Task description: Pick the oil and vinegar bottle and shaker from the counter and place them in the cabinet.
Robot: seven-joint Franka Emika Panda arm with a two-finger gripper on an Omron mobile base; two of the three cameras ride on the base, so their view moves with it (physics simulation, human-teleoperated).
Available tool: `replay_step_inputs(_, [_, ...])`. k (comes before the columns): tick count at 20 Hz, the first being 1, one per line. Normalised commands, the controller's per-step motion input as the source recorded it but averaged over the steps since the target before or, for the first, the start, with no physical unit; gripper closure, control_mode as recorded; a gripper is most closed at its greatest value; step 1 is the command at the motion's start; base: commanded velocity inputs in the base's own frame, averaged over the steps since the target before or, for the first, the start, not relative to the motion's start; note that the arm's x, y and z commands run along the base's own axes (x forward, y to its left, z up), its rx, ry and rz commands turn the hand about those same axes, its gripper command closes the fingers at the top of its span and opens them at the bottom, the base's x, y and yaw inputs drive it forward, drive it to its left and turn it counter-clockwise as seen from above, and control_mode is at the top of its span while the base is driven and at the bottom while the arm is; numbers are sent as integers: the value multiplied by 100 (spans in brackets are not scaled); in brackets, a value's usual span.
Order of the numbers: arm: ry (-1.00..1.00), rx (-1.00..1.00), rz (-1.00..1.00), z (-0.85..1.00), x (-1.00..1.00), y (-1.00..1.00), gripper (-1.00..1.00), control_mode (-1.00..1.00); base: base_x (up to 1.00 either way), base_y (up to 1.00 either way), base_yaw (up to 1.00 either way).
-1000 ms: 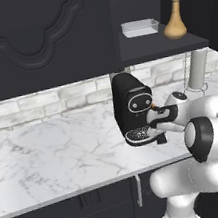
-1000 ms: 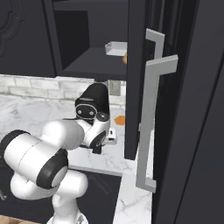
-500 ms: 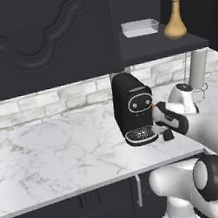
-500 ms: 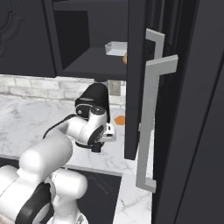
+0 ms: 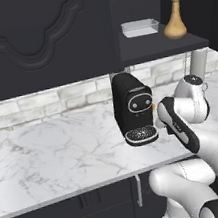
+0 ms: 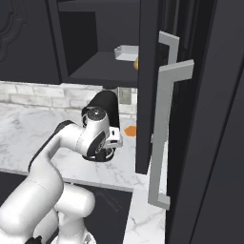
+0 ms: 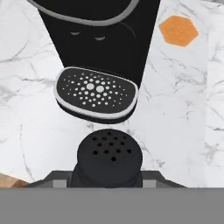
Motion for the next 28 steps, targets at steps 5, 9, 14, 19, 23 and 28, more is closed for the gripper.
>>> replay_step_inputs(5, [-11,0,0,75,-2,0,100,-100,0,0,0])
replay_step_inputs(9, [-15,0,0,73,-7,-2,100,-100,0,0,0])
replay_step_inputs(14, [-19,0,0,67,-4,-5,100,-100,0,0,0])
replay_step_inputs(19, [-22,0,0,54,0,-1,100,-100,0,0,0])
replay_step_inputs(23, [-22,-1,0,60,0,-1,100,-100,0,0,0])
replay_step_inputs(28, [-22,-2,0,54,0,0,100,-100,0,0,0])
